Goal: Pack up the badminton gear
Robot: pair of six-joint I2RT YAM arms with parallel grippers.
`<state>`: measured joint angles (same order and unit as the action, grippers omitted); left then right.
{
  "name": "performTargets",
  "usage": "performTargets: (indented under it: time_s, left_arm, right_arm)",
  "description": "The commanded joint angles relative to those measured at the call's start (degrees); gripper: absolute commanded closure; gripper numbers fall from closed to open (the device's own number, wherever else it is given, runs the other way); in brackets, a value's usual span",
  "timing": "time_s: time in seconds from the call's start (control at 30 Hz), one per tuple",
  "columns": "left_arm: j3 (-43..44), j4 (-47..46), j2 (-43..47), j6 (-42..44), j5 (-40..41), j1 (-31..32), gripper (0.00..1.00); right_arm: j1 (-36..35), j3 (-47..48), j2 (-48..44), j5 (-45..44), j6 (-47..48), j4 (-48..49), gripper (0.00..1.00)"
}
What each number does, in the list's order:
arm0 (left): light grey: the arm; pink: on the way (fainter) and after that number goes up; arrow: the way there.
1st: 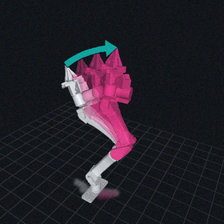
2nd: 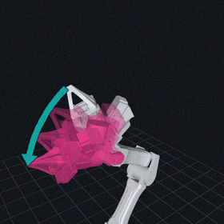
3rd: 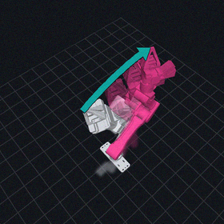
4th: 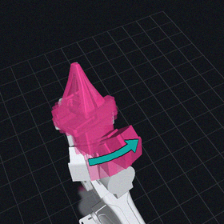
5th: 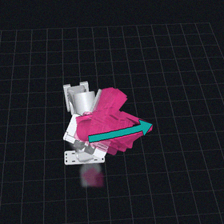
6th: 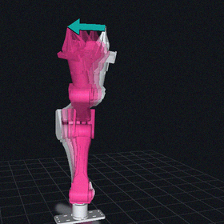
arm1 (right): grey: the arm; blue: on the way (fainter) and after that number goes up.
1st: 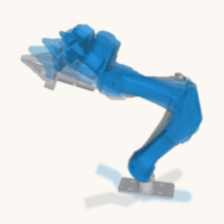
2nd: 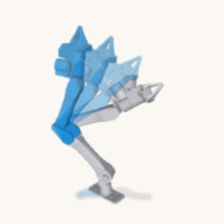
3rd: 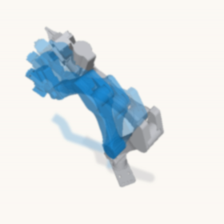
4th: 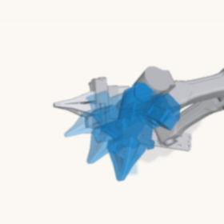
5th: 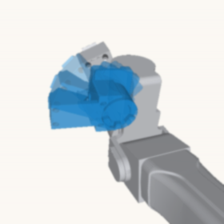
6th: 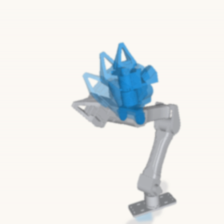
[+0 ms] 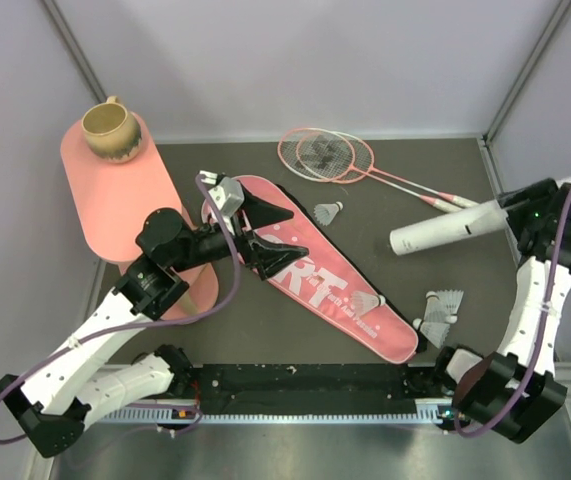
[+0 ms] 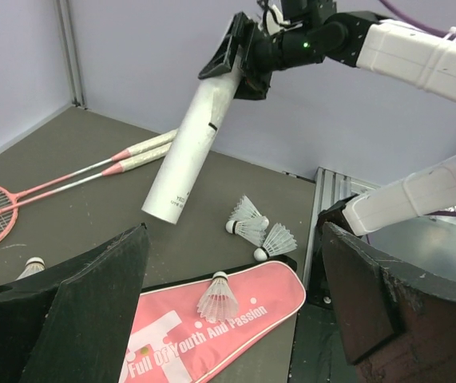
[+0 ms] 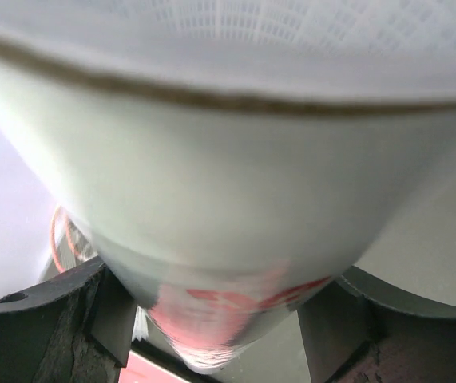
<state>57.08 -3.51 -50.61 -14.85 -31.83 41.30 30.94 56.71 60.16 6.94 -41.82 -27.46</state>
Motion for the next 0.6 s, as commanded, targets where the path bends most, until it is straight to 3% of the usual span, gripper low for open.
performTargets:
  time_s: [0.0, 0.27, 0.4, 0.57]
  left_arm:
    - [-0.48, -3.17, -1.24, 0.88, 0.72, 0.1, 0.08]
    - [3.37, -0.9, -4.67, -2.8, -0.25, 0.1, 0.09]
    - [8.57, 3.24, -7.13, -6.67, 1.42, 0.19, 0.12]
    - [10.34, 5.18, -8.02, -11.86, -0.59, 0.1, 0.12]
  right_arm:
    - [-5.35, 6.39, -2.94, 6.07, 8.85, 2.24, 0.84]
    - [-17.12, 16.85, -6.63, 12.65, 18.88, -1.71, 0.83]
    - [-22.4, 19.4, -6.72, 21.35, 16.17, -1.19, 0.83]
    - [-44.18, 15.73, -6.99, 17.23, 13.27, 5.54, 0.82]
